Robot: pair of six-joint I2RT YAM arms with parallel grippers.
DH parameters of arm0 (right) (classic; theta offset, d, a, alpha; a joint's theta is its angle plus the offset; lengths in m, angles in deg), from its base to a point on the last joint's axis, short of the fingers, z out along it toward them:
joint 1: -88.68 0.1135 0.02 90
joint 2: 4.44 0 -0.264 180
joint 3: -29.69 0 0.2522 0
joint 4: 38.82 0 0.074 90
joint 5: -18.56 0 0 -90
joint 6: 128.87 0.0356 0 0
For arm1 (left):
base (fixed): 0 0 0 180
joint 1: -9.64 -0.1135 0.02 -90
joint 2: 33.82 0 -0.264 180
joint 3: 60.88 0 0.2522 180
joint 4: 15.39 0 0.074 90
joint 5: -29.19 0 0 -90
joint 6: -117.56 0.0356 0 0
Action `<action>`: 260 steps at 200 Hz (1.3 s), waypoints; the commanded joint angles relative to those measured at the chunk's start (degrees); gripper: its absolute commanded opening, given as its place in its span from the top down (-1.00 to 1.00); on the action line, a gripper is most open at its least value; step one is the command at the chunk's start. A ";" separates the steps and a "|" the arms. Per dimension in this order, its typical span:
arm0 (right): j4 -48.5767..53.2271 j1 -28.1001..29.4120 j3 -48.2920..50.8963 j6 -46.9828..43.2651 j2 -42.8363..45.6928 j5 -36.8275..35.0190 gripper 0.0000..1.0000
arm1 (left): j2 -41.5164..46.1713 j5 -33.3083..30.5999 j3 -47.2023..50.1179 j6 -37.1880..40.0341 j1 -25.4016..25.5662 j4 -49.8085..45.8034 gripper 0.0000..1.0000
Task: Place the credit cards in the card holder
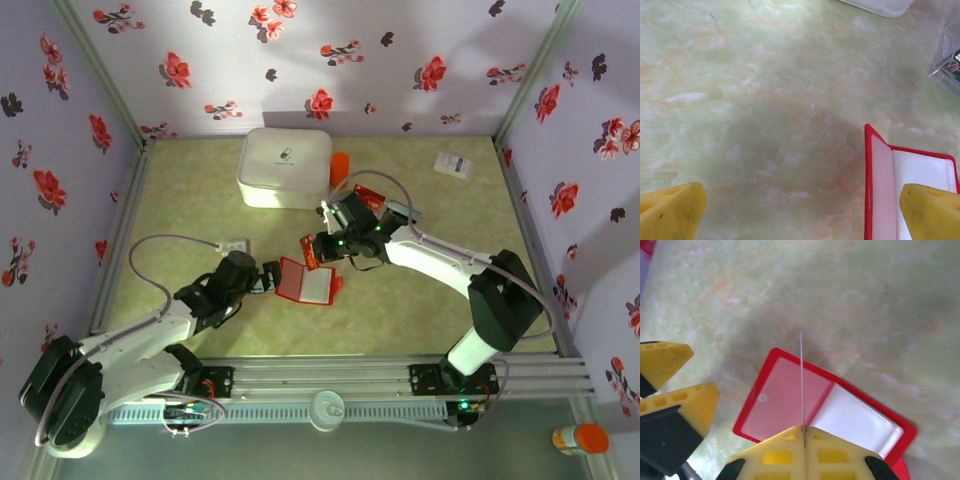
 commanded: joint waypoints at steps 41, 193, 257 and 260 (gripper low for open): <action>-5.27 1.33 0.10 4.18 -5.28 4.50 1.00 | 1.57 -0.78 1.11 -0.13 -0.86 -4.07 -1.00; -5.72 1.54 -0.49 4.48 -14.20 5.17 1.00 | -10.39 2.54 -5.50 5.11 -0.86 -4.85 -1.00; -6.59 1.56 0.26 5.16 -13.97 5.37 1.00 | -17.42 2.90 -8.45 7.29 -0.83 -4.99 -1.00; -6.73 1.54 0.36 5.26 -13.88 5.34 1.00 | -17.63 2.88 -8.54 7.36 -0.82 -4.95 -1.00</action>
